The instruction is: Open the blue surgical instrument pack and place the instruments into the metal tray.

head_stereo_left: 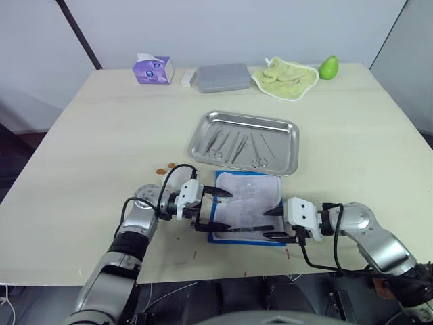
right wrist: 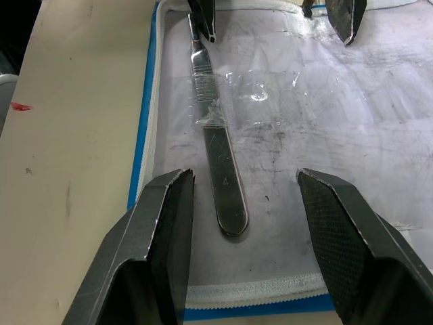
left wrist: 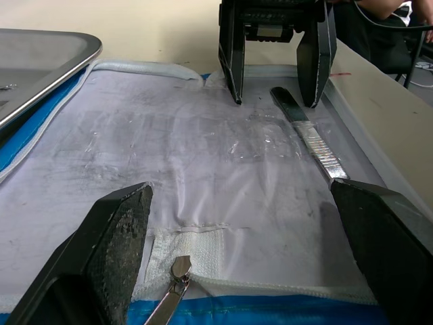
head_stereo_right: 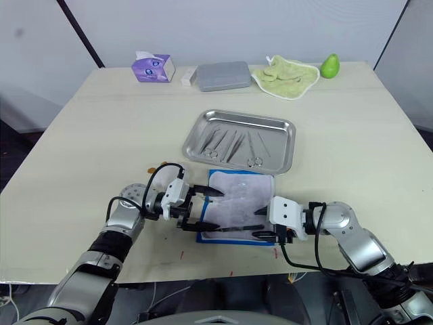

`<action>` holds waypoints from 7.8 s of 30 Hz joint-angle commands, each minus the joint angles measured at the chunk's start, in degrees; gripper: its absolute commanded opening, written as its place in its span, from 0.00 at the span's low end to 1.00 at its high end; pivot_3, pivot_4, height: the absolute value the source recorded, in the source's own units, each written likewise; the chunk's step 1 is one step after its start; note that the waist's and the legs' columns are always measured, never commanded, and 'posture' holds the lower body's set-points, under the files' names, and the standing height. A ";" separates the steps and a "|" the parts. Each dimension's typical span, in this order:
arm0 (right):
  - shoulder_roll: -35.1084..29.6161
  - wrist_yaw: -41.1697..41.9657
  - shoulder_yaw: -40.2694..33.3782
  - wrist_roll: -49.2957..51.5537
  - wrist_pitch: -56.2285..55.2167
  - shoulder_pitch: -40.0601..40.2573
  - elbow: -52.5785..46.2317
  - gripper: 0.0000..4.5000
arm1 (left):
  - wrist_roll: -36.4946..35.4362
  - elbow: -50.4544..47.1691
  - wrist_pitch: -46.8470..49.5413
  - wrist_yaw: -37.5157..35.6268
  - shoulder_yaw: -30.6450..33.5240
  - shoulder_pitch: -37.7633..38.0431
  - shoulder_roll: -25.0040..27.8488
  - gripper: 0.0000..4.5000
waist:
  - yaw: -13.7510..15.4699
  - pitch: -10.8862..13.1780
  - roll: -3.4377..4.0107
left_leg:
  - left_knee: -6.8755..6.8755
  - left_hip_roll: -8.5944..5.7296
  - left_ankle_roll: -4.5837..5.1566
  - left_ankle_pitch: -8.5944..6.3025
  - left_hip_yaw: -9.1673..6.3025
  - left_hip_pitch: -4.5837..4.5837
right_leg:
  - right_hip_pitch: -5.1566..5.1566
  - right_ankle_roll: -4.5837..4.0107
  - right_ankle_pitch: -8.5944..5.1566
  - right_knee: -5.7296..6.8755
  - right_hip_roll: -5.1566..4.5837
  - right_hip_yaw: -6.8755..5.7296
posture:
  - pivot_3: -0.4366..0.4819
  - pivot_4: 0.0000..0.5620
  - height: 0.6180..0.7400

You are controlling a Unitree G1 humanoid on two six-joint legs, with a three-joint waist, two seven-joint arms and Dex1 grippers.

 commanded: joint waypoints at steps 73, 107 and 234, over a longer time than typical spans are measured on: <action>-9.38 -2.35 4.10 -2.62 25.89 -11.25 -22.15 0.01 | 4.03 2.45 1.39 0.59 -3.03 2.85 0.38 1.00 | 0.10 0.12 0.02 | -0.12 0.00 0.00 -0.01 -0.09 0.43 | 0.31 -0.16 -0.15 -0.04 -0.03 0.11 | 0.48 0.27 1.00; -20.39 0.54 -14.46 6.51 22.66 -1.11 -19.40 0.01 | 3.57 -2.63 5.13 1.21 -3.22 3.69 1.24 1.00 | 0.19 0.61 -0.23 | -0.13 -0.04 -0.01 -0.01 -0.09 0.18 | 0.21 -0.11 -0.14 -0.16 -0.14 0.07 | 0.48 0.27 1.00; -3.05 9.47 -55.23 32.18 -0.60 40.80 -12.36 0.98 | -19.28 -35.58 34.70 20.75 35.60 42.29 15.07 1.00 | 0.26 2.00 -0.93 | -0.01 -0.04 -0.08 -0.02 -0.19 -0.59 | -0.45 0.01 -0.16 -0.02 -0.38 -0.12 | 0.48 0.27 1.00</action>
